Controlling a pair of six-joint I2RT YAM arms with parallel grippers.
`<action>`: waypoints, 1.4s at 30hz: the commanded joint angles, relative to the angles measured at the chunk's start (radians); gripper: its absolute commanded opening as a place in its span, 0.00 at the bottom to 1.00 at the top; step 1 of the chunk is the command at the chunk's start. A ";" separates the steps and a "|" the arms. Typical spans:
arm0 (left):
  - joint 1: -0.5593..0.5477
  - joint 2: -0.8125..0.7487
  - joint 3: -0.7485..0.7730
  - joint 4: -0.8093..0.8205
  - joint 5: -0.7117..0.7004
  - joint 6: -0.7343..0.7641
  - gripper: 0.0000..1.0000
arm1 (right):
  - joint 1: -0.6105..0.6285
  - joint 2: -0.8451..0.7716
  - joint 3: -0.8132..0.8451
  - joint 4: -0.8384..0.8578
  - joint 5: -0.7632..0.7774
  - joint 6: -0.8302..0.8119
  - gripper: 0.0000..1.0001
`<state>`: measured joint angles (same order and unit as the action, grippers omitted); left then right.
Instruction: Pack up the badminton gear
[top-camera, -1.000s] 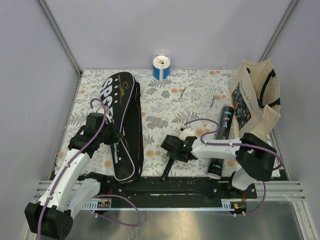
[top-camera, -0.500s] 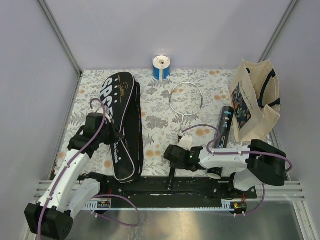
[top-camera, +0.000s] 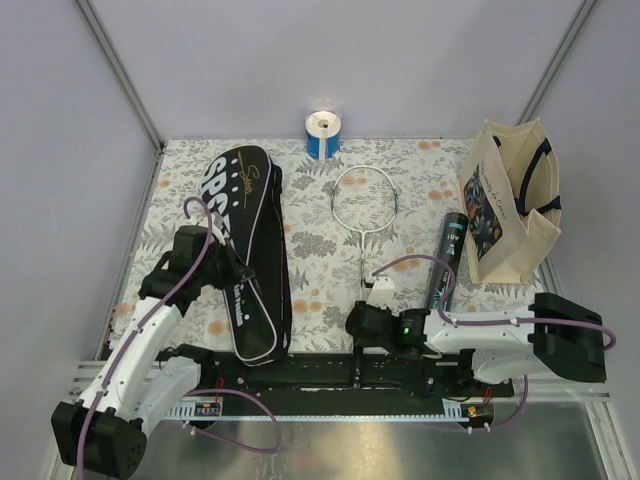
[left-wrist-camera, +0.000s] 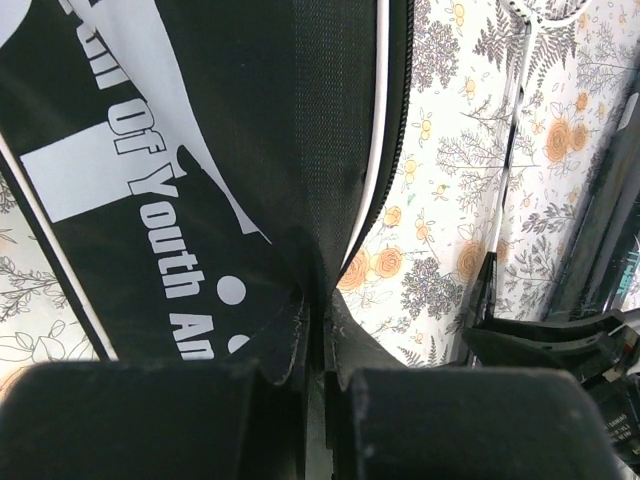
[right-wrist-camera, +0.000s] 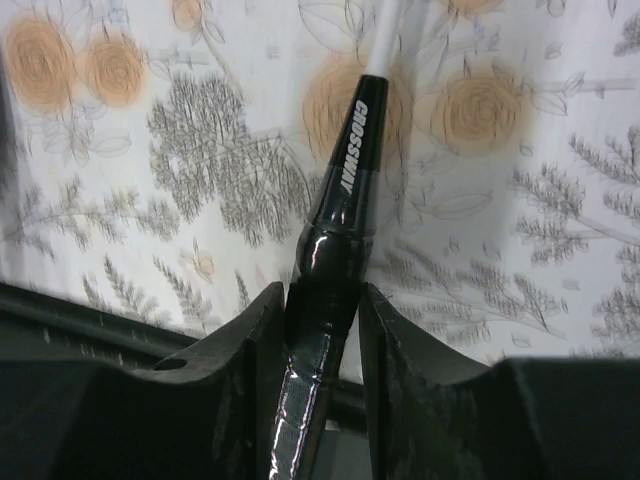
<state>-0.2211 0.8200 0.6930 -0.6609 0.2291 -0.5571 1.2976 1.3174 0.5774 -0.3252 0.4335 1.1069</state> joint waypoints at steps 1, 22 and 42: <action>0.005 0.022 0.007 0.092 0.055 -0.027 0.00 | 0.117 -0.144 -0.063 -0.089 -0.145 -0.105 0.00; 0.008 0.151 -0.006 0.112 0.064 -0.055 0.00 | 0.206 -0.406 -0.083 -0.385 0.082 0.111 0.00; 0.011 0.162 0.046 0.052 -0.028 -0.027 0.00 | 0.242 -0.434 -0.027 -0.201 0.079 -0.022 0.00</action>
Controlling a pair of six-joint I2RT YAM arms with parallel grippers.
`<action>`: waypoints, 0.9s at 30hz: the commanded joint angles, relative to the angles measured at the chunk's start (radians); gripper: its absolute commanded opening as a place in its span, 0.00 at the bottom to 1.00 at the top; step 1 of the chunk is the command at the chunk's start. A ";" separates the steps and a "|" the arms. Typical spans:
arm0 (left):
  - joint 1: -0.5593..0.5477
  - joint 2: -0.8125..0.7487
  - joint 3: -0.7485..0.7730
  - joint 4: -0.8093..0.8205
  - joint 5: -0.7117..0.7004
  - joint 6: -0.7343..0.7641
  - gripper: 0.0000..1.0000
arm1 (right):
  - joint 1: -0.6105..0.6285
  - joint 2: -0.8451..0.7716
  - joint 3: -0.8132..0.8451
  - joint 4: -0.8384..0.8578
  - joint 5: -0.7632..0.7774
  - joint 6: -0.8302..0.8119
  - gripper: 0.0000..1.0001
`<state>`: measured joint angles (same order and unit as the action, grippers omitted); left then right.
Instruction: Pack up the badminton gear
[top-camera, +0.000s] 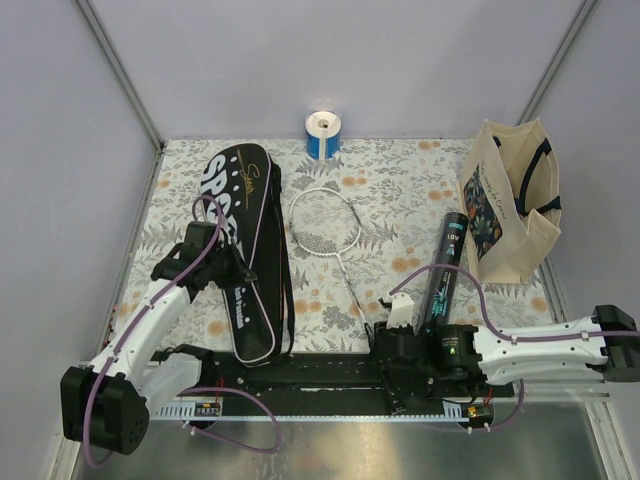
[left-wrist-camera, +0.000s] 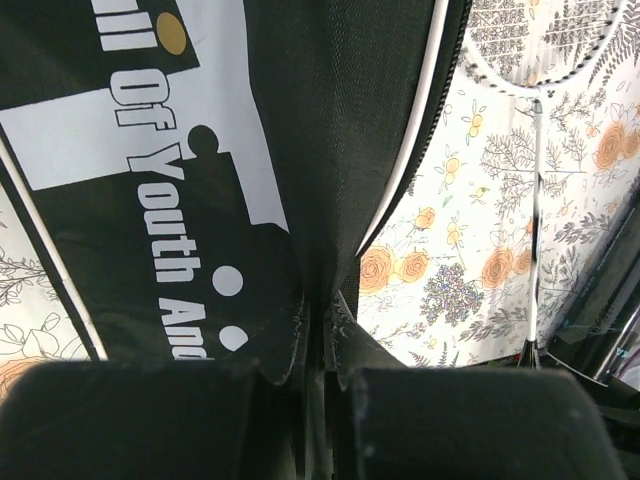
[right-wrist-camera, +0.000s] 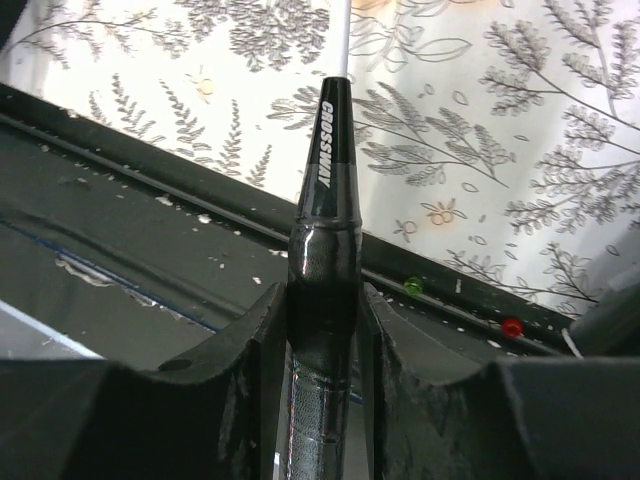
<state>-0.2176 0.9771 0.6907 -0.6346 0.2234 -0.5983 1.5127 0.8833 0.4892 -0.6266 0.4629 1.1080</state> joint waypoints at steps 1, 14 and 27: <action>0.006 0.011 0.049 0.024 -0.016 0.015 0.00 | 0.038 0.000 0.072 0.099 0.062 -0.019 0.00; 0.009 0.116 0.072 0.026 -0.085 -0.011 0.00 | 0.194 0.012 0.094 0.104 0.164 0.052 0.00; 0.007 0.147 0.096 0.024 -0.110 -0.041 0.00 | 0.242 0.121 0.072 0.030 0.293 0.131 0.16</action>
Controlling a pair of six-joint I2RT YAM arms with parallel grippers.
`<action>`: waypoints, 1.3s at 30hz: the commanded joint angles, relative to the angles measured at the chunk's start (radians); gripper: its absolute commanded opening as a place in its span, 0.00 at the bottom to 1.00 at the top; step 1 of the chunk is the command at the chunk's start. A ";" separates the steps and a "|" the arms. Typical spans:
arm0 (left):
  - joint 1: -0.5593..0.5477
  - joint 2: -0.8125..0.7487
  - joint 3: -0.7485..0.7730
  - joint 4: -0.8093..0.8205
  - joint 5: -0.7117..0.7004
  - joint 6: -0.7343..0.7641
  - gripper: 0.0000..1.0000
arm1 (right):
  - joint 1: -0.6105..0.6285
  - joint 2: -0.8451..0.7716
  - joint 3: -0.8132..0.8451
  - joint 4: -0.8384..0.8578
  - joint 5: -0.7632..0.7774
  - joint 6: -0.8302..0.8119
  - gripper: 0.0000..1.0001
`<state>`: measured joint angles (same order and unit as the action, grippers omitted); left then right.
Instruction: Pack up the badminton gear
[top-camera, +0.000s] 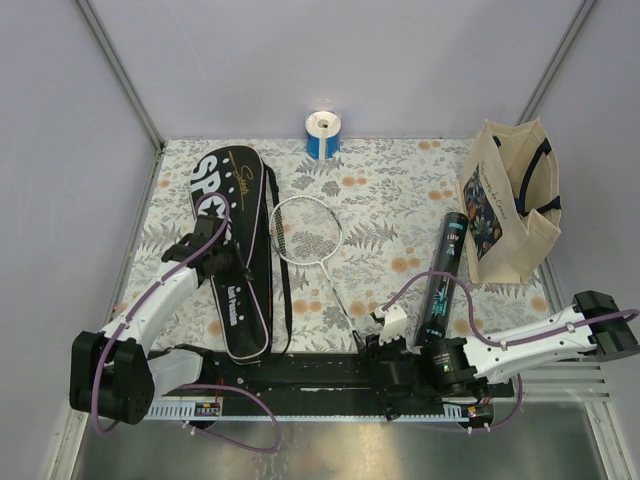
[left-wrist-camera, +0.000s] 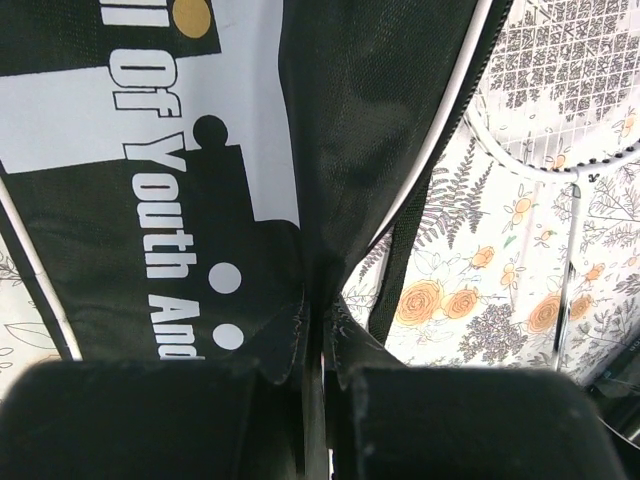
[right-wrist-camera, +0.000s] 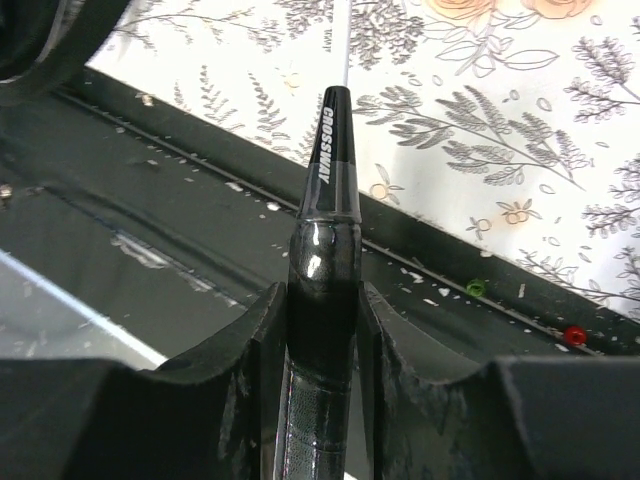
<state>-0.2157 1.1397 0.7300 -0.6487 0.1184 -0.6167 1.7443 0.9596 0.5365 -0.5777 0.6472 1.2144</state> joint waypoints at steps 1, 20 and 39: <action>0.006 -0.014 0.052 0.041 0.000 -0.023 0.00 | 0.011 0.060 0.028 -0.016 0.109 0.011 0.17; 0.019 0.106 0.141 0.018 -0.114 -0.037 0.00 | 0.011 -0.154 -0.009 0.079 0.100 -0.027 0.00; 0.045 0.193 0.092 0.087 -0.028 -0.066 0.00 | 0.014 -0.139 -0.044 0.367 0.074 -0.211 0.00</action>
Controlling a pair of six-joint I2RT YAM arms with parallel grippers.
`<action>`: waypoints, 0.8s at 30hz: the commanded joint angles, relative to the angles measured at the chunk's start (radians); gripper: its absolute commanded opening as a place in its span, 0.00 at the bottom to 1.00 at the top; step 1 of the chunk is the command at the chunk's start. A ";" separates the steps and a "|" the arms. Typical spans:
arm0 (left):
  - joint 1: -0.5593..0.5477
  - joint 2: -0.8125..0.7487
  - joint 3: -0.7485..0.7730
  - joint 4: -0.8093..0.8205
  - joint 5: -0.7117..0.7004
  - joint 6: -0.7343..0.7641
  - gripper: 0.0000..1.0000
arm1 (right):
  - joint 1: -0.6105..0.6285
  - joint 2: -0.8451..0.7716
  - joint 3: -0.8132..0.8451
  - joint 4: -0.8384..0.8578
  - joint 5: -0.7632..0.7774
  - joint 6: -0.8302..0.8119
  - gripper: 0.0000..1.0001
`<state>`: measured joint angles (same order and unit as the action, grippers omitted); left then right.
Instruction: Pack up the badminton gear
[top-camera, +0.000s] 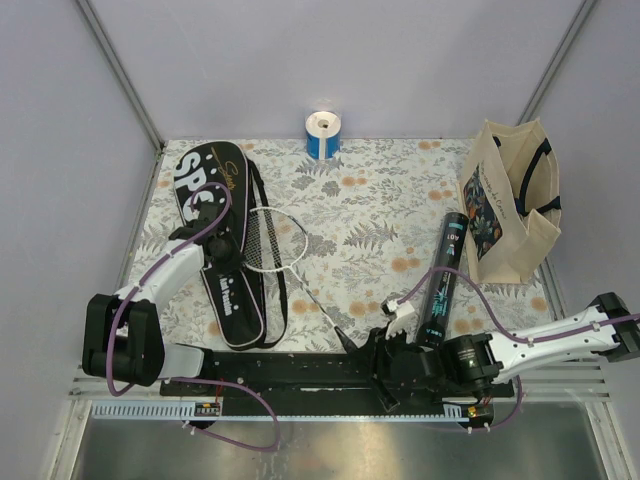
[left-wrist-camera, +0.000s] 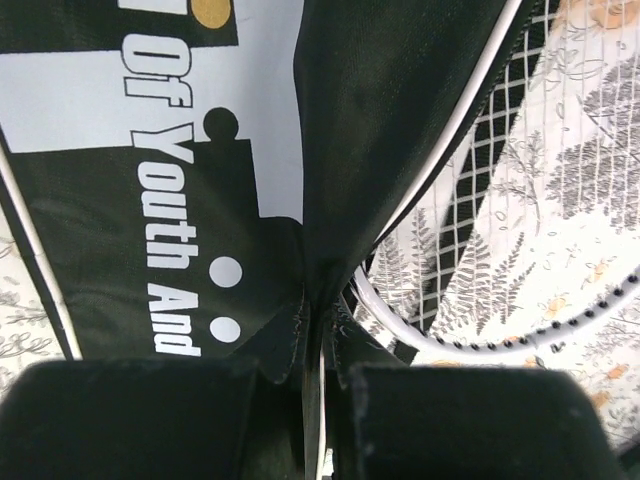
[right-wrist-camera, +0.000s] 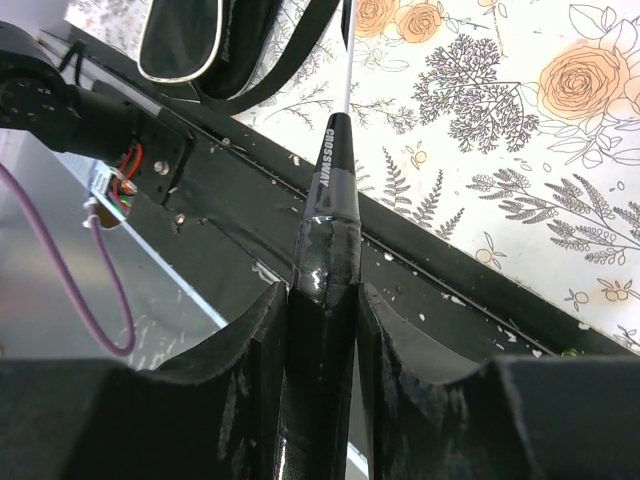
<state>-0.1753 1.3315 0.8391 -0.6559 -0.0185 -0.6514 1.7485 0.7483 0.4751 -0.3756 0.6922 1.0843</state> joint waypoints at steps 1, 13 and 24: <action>0.005 -0.005 -0.023 0.104 0.129 -0.033 0.00 | 0.009 0.103 0.023 0.182 0.035 -0.092 0.00; 0.005 -0.138 -0.112 0.180 0.370 -0.030 0.00 | 0.002 0.454 0.229 0.403 0.107 -0.349 0.00; 0.003 -0.222 -0.184 0.162 0.454 0.013 0.00 | -0.164 0.651 0.333 0.544 -0.039 -0.380 0.00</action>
<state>-0.1627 1.1618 0.6918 -0.5144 0.2874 -0.6449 1.6615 1.3609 0.7238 -0.0124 0.7231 0.7341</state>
